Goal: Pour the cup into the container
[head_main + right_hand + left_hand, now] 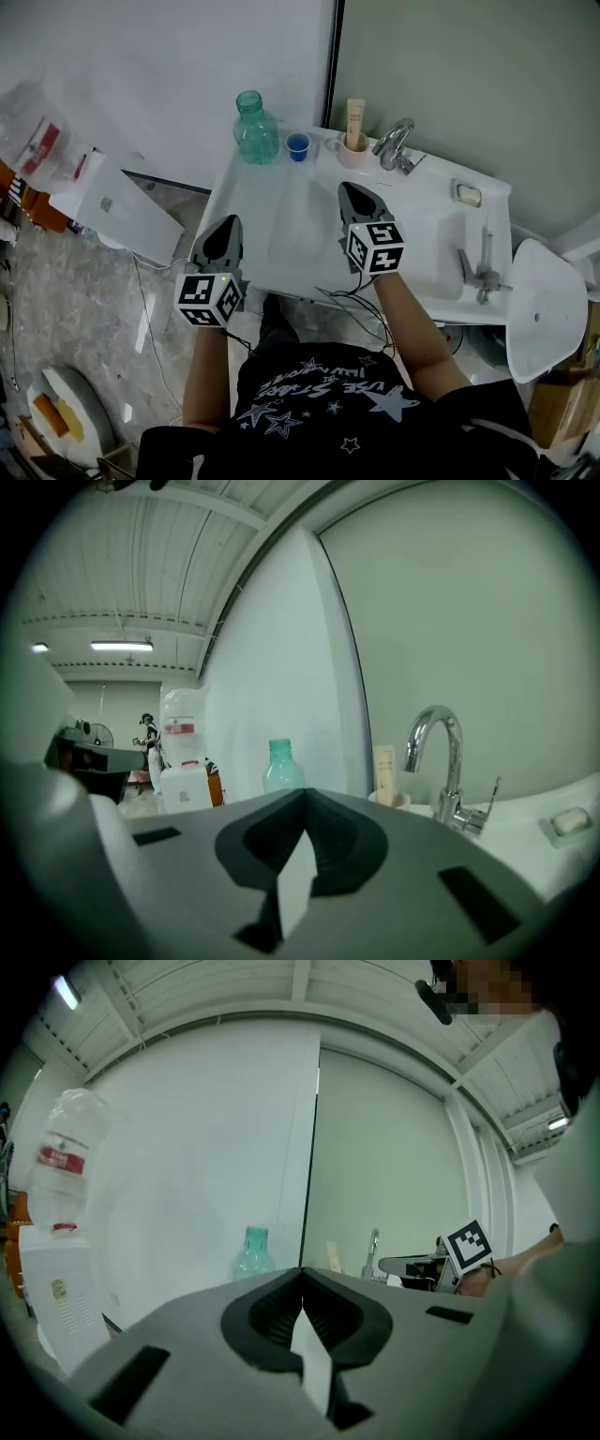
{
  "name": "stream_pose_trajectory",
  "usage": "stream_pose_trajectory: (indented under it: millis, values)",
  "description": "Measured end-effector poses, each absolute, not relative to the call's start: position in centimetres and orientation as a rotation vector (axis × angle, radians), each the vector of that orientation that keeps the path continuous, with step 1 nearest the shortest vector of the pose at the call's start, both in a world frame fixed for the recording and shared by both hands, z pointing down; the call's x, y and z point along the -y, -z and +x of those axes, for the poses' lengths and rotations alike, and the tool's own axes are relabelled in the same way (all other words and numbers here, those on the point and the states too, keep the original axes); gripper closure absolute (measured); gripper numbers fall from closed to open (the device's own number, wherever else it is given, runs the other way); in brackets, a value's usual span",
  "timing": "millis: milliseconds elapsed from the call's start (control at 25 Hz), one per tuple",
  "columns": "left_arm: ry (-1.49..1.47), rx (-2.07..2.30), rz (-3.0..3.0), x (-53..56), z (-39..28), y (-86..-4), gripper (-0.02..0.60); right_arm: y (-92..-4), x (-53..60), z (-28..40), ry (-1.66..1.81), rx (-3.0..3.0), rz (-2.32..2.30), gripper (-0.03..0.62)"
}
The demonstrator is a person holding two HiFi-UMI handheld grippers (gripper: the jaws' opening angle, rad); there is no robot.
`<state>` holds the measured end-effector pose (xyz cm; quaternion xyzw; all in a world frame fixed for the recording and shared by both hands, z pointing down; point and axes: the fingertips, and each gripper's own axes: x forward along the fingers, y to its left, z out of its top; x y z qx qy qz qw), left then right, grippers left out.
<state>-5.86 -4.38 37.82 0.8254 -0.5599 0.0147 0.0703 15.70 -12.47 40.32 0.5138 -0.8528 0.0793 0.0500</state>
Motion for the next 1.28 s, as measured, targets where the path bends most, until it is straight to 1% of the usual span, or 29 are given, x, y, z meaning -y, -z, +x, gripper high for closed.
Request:
stream_pose_trajectory:
  millis: [320, 760, 1080, 1280]
  values:
    - [-0.050, 1.721, 2.441, -3.0, -3.4, -38.9, 0.569, -39.9, 5.0, 17.3, -0.101, 2.611, 1.449, 0.589]
    - [-0.085, 1.745, 2.424, -10.8, -0.2, -39.5, 0.569, -40.6, -2.5, 19.9, -0.089, 2.645, 1.358, 0.589]
    - [-0.075, 1.777, 2.399, -13.5, -0.1, -39.5, 0.569, -40.9, -4.7, 20.1, -0.101, 2.659, 1.315, 0.589]
    - [-0.066, 1.760, 2.376, -14.2, -1.1, -40.5, 0.569, -40.7, -4.9, 19.3, -0.095, 2.653, 1.324, 0.589]
